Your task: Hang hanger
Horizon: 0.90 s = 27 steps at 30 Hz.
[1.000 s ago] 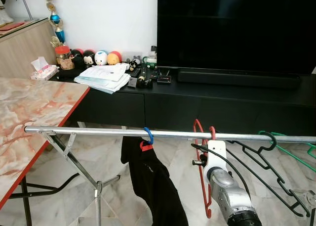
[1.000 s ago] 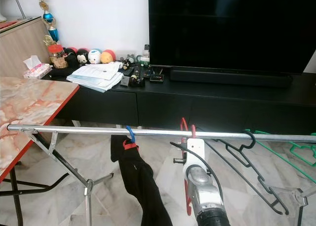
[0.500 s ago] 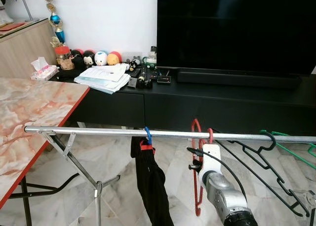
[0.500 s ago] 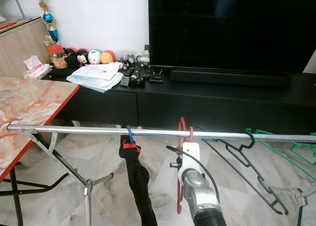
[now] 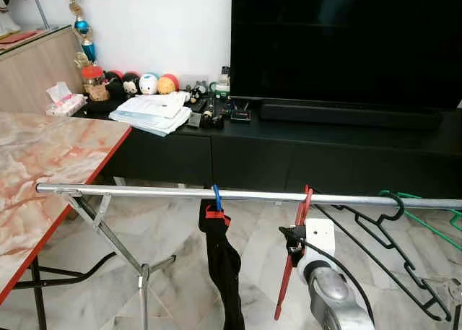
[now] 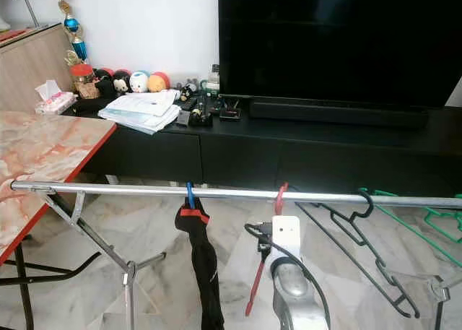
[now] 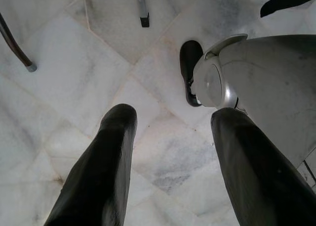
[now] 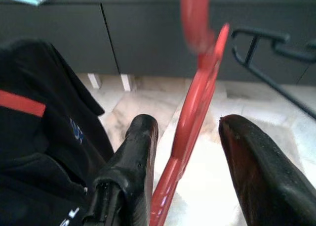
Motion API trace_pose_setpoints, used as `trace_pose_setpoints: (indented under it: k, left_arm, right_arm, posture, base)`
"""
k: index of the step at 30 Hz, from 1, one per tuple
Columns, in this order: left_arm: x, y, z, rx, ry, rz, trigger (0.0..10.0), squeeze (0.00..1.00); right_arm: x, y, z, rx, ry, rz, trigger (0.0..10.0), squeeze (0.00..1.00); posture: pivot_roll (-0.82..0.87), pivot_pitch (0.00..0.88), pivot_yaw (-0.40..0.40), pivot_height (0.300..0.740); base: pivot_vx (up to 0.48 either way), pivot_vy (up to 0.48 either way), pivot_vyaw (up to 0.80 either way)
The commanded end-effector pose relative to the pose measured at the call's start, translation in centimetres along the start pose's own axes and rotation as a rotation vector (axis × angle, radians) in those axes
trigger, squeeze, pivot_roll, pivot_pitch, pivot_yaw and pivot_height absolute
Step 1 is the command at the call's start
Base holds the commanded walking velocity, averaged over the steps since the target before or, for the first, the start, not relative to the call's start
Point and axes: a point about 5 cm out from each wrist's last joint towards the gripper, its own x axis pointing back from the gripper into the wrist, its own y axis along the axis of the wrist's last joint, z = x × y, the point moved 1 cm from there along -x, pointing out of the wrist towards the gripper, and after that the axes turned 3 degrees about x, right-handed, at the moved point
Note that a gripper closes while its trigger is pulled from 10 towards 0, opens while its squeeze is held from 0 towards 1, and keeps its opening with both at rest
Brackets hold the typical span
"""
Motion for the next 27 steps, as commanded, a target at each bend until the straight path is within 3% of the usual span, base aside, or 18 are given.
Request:
trace_pose_setpoints:
  k: [1, 13, 16, 20, 21, 23, 27]
  left_arm:
    - [0.1, -0.5, 0.4, 0.005, 0.016, 0.007, 10.0, 0.0]
    - [0.2, -0.4, 0.6, 0.008, 0.035, -0.008, 10.0, 0.0]
    - [0.2, -0.4, 0.6, 0.008, 0.039, -0.009, 10.0, 0.0]
    - [0.2, -0.4, 0.7, -0.001, 0.043, -0.007, 10.0, 0.0]
    - [0.2, -0.4, 0.7, 0.002, 0.046, -0.007, 10.0, 0.0]
    - [0.2, -0.3, 0.8, 0.004, 0.048, -0.007, 10.0, 0.0]
    - [0.2, -0.3, 0.7, -0.007, 0.048, -0.002, 10.0, 0.0]
  right_arm:
    - [1.0, 0.4, 0.0, 0.007, 0.001, -0.015, 10.0, 0.0]
    - [4.0, 0.2, -3.0, -0.045, -0.104, -0.069, 10.0, 0.0]
    - [5.0, -0.5, -4.8, -0.051, -0.18, -0.062, 10.0, 0.0]
    - [6.8, -3.7, -6.9, -0.01, -0.263, 0.049, 10.0, 0.0]
    - [7.4, -5.9, -7.9, -0.019, -0.307, 0.121, 10.0, 0.0]
    - [7.6, -7.0, -8.3, -0.019, -0.324, 0.16, 10.0, 0.0]
    - [7.1, -11.5, -8.8, -0.069, -0.31, 0.286, 10.0, 0.0]
  posture:
    - [0.02, 0.0, 0.032, 0.74]
    - [0.0, 0.0, 0.032, 0.74]
    - [-0.01, 0.0, 0.034, 0.74]
    - [-0.02, 0.0, 0.034, 0.74]
    - [-0.04, 0.0, 0.04, 0.74]
    - [-0.03, 0.0, 0.041, 0.74]
    - [-0.03, 0.0, 0.044, 0.74]
  base:
    - [0.0, 0.0, 0.0]
    - [0.0, 0.0, 0.0]
    - [0.0, 0.0, 0.0]
    - [0.0, 0.0, 0.0]
    - [0.0, 0.0, 0.0]
    - [0.0, 0.0, 0.0]
    - [0.0, 0.0, 0.0]
